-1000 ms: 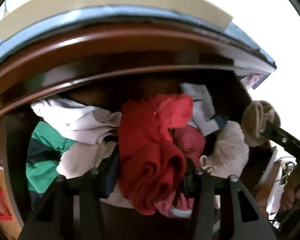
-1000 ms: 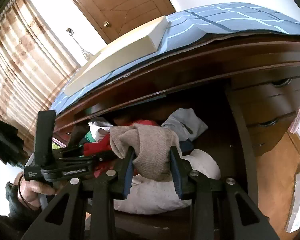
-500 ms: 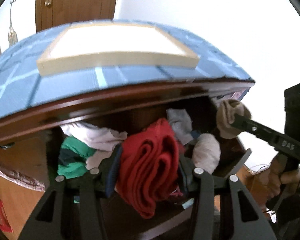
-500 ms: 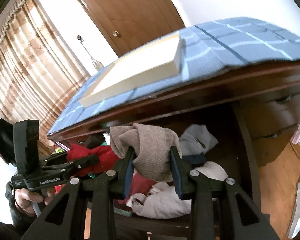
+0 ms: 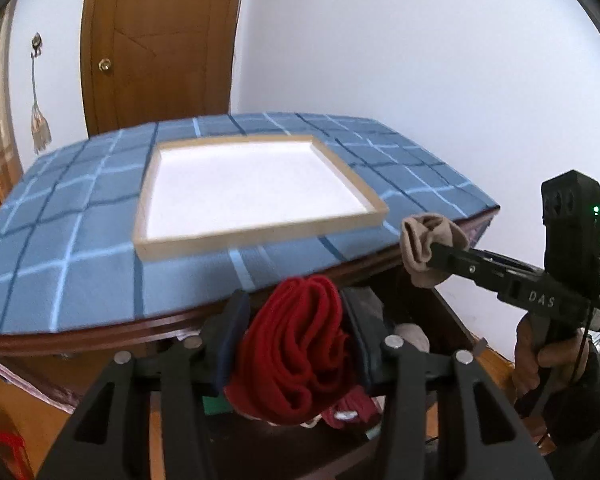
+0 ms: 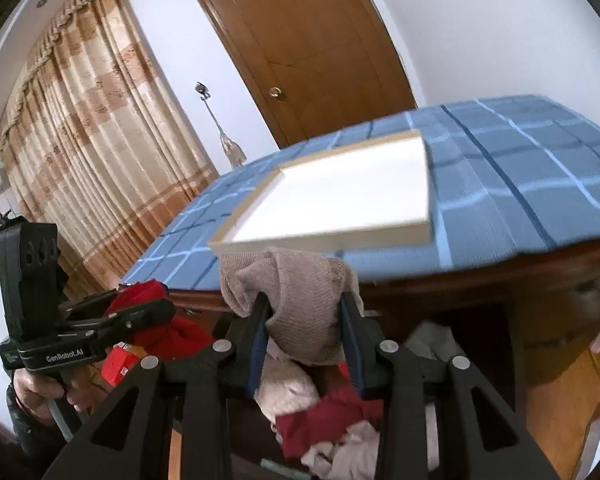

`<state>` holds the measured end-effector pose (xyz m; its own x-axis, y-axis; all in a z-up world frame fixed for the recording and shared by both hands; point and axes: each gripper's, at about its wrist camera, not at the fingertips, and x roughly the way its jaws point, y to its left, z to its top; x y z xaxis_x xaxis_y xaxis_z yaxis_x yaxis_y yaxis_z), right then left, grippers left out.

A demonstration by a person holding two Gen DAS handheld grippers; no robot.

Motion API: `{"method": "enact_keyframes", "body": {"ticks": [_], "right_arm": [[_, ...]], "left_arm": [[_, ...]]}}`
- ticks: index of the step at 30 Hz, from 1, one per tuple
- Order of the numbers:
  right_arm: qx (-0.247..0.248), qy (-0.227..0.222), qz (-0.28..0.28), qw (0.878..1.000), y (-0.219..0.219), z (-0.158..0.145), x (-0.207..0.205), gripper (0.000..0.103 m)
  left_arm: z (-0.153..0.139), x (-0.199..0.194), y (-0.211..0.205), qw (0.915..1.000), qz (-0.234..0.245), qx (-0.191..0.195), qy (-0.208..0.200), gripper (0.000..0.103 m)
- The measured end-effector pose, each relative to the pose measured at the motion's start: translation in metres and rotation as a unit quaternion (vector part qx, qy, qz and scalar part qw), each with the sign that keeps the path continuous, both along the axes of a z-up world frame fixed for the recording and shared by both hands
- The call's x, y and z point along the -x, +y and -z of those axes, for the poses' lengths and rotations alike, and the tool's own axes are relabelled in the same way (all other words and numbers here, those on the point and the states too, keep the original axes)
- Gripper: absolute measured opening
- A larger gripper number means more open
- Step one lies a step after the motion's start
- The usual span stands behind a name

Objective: Take underwear out of drawer
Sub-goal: 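Lift both socks out of the drawer and carry them over the white tray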

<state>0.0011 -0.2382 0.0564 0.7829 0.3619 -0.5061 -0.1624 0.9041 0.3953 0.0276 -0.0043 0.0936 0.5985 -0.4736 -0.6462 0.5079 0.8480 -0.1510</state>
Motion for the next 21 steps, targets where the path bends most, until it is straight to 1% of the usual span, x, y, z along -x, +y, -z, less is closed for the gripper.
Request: {"method": "enact_keyframes", "body": {"ticks": [7, 11, 15, 17, 21], "right_arm": [[-0.005, -0.019, -0.011, 1.0, 0.011, -0.017, -0.014, 0.036], [-0.005, -0.029, -0.011, 1.0, 0.011, -0.026, -0.025, 0.036], [0.003, -0.035, -0.004, 0.999, 0.01, -0.04, -0.047, 0.036], [-0.004, -0.032, -0.003, 0.999, 0.01, -0.045, -0.059, 0.036], [-0.029, -0.013, 0.004, 0.999, 0.005, -0.048, -0.096, 0.036]], "left_arm": [[-0.022, -0.013, -0.001, 0.9998, 0.001, 0.009, -0.02, 0.045], [-0.04, -0.027, -0.002, 0.9993, 0.002, 0.017, -0.034, 0.045], [-0.062, -0.05, -0.005, 0.9986, 0.0, 0.013, -0.051, 0.045], [-0.071, -0.065, -0.006, 0.9985, -0.001, 0.013, -0.053, 0.045], [-0.081, -0.1, -0.012, 0.9976, -0.019, -0.008, -0.066, 0.045]]}}
